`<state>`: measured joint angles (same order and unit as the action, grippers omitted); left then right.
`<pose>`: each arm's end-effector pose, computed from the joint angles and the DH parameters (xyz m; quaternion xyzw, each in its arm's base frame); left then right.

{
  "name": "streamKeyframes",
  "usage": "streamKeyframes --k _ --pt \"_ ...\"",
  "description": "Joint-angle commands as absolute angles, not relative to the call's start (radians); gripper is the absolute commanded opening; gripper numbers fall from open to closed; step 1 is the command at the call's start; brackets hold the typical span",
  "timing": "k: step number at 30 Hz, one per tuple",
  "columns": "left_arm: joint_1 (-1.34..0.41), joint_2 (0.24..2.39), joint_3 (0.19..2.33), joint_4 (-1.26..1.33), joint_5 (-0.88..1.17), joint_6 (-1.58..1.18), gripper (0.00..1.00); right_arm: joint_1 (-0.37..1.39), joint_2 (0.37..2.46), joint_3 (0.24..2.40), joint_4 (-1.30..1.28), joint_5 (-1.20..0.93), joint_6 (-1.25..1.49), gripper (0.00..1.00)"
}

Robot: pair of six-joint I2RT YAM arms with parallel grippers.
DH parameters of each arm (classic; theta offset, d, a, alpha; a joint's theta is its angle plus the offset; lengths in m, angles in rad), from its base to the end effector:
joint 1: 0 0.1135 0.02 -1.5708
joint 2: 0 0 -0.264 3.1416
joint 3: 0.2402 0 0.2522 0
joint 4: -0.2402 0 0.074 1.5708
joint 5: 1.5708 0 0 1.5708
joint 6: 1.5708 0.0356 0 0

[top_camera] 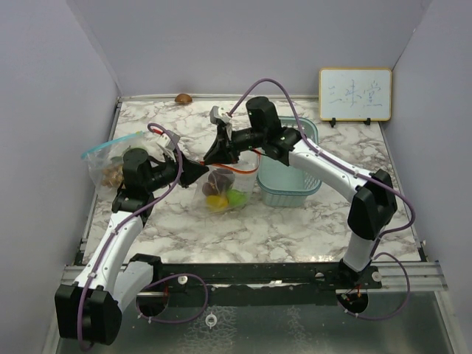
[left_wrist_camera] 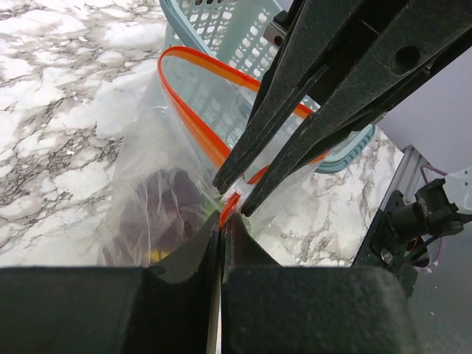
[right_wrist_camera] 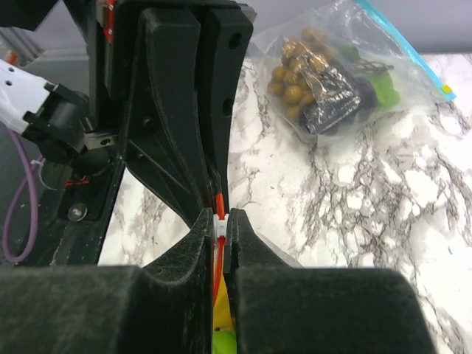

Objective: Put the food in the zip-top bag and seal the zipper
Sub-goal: Zip the zipper food storage bag at the center of the board.

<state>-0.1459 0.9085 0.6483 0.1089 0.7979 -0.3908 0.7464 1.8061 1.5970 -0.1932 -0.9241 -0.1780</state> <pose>0.2016 -0.0554 0.3017 0.1659 0.7246 -0.4433 0.5009 0.2901 0.3070 0.3407 -0.5530 0.5587 0.4954 0.3697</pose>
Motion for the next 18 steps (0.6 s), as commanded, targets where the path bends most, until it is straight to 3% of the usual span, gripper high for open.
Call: streamKeyframes --k 1,9,18 --pt "-0.147 0.875 0.711 0.085 0.704 -0.330 0.00 0.715 1.758 1.543 -0.286 -0.761 -0.196 0.02" --pt "-0.141 0.847 0.750 -0.005 0.480 -0.260 0.00 0.662 1.679 1.452 -0.243 -0.360 -0.194 0.02" --pt "-0.137 0.805 0.780 -0.098 0.079 -0.242 0.00 0.625 1.635 1.384 -0.229 -0.103 -0.188 0.02"
